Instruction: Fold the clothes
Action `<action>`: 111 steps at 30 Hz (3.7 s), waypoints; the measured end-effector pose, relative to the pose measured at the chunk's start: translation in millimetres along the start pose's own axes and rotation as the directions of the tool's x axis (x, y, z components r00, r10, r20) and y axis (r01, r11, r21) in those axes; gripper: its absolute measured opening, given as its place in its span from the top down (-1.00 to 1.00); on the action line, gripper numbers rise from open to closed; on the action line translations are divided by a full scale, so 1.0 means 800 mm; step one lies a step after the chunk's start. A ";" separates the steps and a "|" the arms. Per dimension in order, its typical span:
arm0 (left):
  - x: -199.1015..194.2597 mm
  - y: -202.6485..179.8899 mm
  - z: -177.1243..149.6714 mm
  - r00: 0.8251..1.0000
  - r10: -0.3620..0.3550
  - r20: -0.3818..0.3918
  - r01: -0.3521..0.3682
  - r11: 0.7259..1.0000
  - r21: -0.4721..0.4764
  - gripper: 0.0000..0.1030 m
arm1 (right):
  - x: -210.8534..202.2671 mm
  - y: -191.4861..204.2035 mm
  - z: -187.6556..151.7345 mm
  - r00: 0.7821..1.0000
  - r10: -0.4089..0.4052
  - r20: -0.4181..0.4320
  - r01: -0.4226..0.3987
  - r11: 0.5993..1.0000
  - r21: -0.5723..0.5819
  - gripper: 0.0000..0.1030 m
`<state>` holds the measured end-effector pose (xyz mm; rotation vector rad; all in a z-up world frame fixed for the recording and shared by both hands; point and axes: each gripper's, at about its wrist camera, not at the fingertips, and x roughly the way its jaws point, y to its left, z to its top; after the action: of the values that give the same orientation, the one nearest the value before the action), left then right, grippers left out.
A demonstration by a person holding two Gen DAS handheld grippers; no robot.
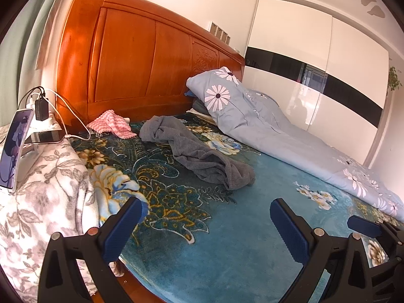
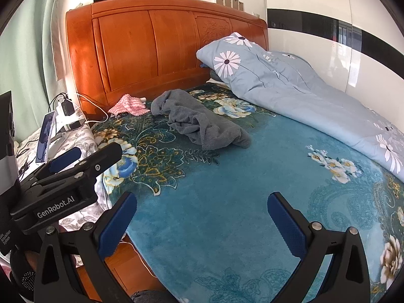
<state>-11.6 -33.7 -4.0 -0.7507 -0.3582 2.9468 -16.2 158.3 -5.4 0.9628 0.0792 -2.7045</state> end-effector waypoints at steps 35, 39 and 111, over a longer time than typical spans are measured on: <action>0.144 0.077 -0.053 0.989 0.030 -0.147 -0.044 0.995 -0.094 -1.00 | 0.370 0.004 0.182 0.959 -0.172 -0.223 0.133 0.974 -0.182 0.88; 0.134 0.078 -0.044 0.989 0.037 -0.141 -0.050 0.995 -0.085 -1.00 | 0.327 -0.028 0.214 0.957 -0.263 -0.120 0.249 0.961 -0.120 0.93; 0.098 -0.179 0.075 0.846 -0.518 -0.129 0.530 0.786 0.319 0.66 | -0.287 -0.312 -0.254 0.939 -0.327 -0.104 0.336 0.820 0.463 0.35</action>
<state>-106.6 103.3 45.9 -0.5413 -0.0267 2.3676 211.5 480.7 -28.6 1.2030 -0.4850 -3.1133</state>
